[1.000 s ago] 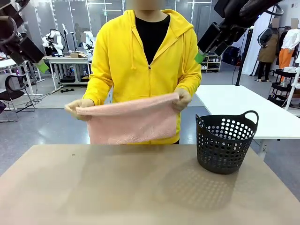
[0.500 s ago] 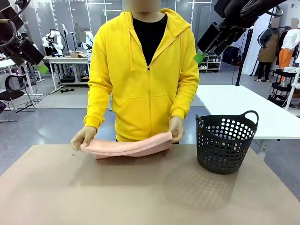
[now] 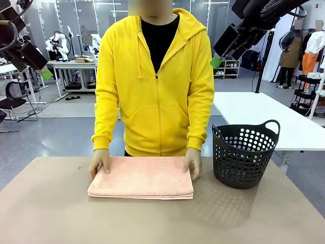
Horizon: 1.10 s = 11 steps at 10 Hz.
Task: Fold the towel.
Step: Pick up the 100 cm Hotel Towel and place it on the left side of the table.
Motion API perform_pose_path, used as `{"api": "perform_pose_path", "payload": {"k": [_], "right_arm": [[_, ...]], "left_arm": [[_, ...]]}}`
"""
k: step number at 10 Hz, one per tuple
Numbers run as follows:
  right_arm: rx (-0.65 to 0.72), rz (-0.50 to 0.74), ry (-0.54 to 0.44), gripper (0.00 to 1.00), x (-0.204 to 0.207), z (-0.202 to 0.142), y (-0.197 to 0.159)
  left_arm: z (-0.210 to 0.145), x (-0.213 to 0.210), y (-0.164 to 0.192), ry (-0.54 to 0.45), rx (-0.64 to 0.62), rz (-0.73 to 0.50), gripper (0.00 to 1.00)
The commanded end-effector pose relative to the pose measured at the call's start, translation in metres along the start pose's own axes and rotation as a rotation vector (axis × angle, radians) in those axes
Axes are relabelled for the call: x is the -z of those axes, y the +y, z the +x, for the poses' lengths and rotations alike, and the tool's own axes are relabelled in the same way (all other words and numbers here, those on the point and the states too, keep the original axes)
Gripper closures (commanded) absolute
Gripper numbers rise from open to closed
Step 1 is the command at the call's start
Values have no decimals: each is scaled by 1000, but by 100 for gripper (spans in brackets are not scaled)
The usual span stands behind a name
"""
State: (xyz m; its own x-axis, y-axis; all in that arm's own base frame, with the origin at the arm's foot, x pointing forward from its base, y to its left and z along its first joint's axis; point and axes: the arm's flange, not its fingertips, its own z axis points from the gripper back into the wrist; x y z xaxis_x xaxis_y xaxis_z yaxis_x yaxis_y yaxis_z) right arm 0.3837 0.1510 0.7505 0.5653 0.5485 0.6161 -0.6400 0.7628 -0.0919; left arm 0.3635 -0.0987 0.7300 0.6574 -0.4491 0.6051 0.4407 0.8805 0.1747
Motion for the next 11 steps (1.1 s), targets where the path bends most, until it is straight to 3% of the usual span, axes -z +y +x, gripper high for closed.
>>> {"api": "perform_pose_path", "payload": {"k": [1,11], "right_arm": [[5,-3,10,0,0,1,0],[5,-3,10,0,0,1,0]], "left_arm": [[4,-4,0,12,-14,-8,0],[4,-4,0,12,-14,-8,0]]}}
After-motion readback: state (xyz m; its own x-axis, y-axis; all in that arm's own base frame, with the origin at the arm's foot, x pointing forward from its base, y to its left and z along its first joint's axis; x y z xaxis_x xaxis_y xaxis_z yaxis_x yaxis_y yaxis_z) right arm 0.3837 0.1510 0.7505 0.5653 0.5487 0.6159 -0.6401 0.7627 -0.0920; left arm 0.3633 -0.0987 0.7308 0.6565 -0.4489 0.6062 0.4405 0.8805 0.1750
